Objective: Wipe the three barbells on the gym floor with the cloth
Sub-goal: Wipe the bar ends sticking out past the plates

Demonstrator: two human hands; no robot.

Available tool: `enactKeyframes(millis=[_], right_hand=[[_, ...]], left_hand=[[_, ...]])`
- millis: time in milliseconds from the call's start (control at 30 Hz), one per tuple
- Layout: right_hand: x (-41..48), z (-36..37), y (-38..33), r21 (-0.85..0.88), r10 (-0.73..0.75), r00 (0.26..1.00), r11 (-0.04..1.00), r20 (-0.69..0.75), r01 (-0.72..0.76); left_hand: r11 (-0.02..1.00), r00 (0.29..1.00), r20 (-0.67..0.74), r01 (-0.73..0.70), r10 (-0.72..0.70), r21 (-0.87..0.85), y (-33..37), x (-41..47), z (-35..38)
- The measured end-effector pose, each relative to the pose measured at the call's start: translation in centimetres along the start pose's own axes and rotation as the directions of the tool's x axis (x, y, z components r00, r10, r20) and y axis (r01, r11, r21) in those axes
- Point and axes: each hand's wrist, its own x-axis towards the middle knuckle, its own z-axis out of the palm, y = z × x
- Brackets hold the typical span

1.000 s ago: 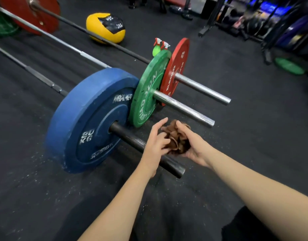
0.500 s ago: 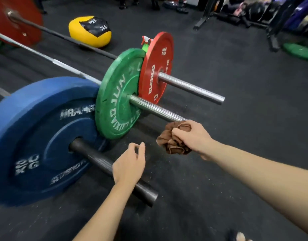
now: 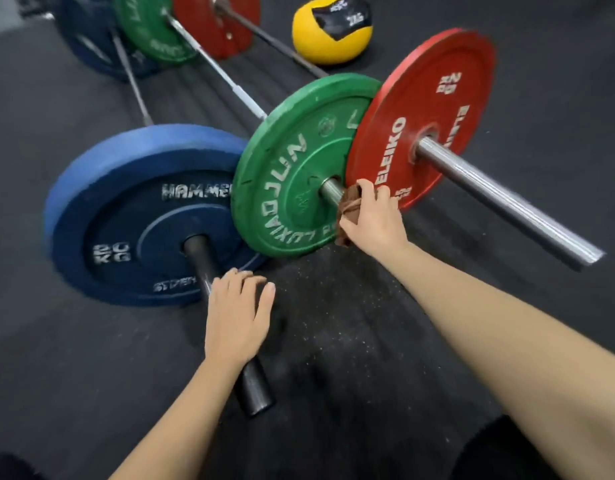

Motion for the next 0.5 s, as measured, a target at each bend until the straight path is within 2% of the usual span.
enactKeyframes(millis=[67, 133, 233, 300, 400, 500], right_hand=[[-0.2, 1.1, 0.0, -0.129, -0.052, 0.999, 0.990, 0.006, 0.052], [-0.5, 1.7, -0.2, -0.210, -0.120, 0.991, 0.969, 0.053, 0.129], [0.6, 1.9, -0.4, -0.255, -0.200, 0.979, 0.945, 0.050, 0.206], [1.8, 2.2, -0.8, -0.248, -0.210, 0.977, 0.945, 0.040, 0.213], [3.8, 2.8, -2.0, -0.231, -0.201, 0.978, 0.951, 0.050, 0.207], [5.8, 3.1, -3.1, -0.160, -0.136, 0.990, 0.977, 0.036, 0.140]], left_hand=[[0.987, 0.991, 0.030, 0.130, -0.134, 0.096, 0.1, 0.0, 0.1], [0.965, 0.964, 0.120, 0.218, -0.236, 0.143, 0.9, 0.0, -0.2], [0.942, 0.942, 0.206, 0.210, -0.266, 0.261, 1.5, 0.2, -0.4], [0.928, 0.938, 0.209, 0.203, -0.276, 0.312, 1.6, 0.3, -0.2], [0.918, 0.941, 0.187, 0.207, -0.281, 0.338, 1.6, 0.2, 0.2], [0.908, 0.943, 0.190, 0.187, -0.273, 0.376, 1.5, 0.3, 0.3]])
